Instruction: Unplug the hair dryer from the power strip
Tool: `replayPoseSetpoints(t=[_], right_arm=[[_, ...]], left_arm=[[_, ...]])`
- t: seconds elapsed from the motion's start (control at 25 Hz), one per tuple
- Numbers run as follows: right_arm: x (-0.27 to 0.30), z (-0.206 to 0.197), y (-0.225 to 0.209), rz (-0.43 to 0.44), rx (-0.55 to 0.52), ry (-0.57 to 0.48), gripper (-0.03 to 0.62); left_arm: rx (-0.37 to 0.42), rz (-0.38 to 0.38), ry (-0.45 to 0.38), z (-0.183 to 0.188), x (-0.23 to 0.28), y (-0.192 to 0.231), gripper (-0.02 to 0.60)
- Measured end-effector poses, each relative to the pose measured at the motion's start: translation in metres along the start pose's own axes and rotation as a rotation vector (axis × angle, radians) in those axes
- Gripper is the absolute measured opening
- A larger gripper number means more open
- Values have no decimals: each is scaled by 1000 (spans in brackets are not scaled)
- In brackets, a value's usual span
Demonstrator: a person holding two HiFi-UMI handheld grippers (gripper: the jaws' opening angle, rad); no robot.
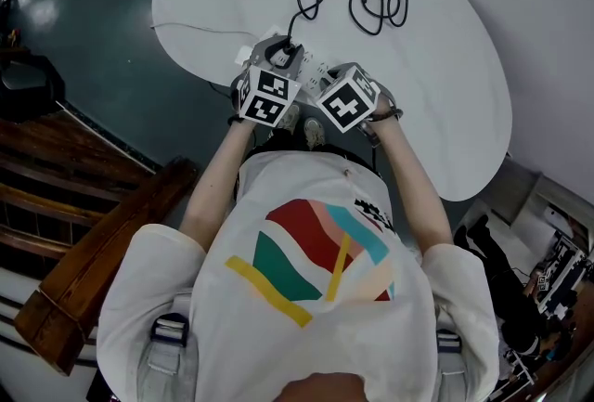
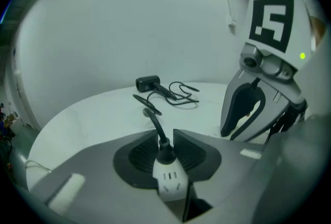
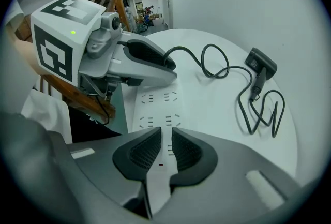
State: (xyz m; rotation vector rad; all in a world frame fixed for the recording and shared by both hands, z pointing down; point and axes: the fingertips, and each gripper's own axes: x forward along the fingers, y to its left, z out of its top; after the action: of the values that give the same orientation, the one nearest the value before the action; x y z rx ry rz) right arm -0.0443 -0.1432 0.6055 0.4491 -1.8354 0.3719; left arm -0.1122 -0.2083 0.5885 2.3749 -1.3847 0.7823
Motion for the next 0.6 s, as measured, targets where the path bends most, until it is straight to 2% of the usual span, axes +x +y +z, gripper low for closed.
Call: replayPoseSetpoints(t=[0.08,0.16,0.24,0.32,0.44,0.6], right_arm=[[0,0,0,1,-1,0,81],[0,0,0,2,-3,0,81],[0,1,0,2,-1,-1,81],[0,1,1,2,1,-3,81],[0,2,1,2,4,-3,81],[0,1,1,-2,5,15,80]], left_arm=[[-1,-8,-24,7,0,1,93],[25,-29,12,7,5,-2,104],[53,-32,57,4,9,-4,95],[58,-22,65,4,9,-3,74],[47,-32,59,4,8,-2,69],[0,-82,74,4,9,-1,61]])
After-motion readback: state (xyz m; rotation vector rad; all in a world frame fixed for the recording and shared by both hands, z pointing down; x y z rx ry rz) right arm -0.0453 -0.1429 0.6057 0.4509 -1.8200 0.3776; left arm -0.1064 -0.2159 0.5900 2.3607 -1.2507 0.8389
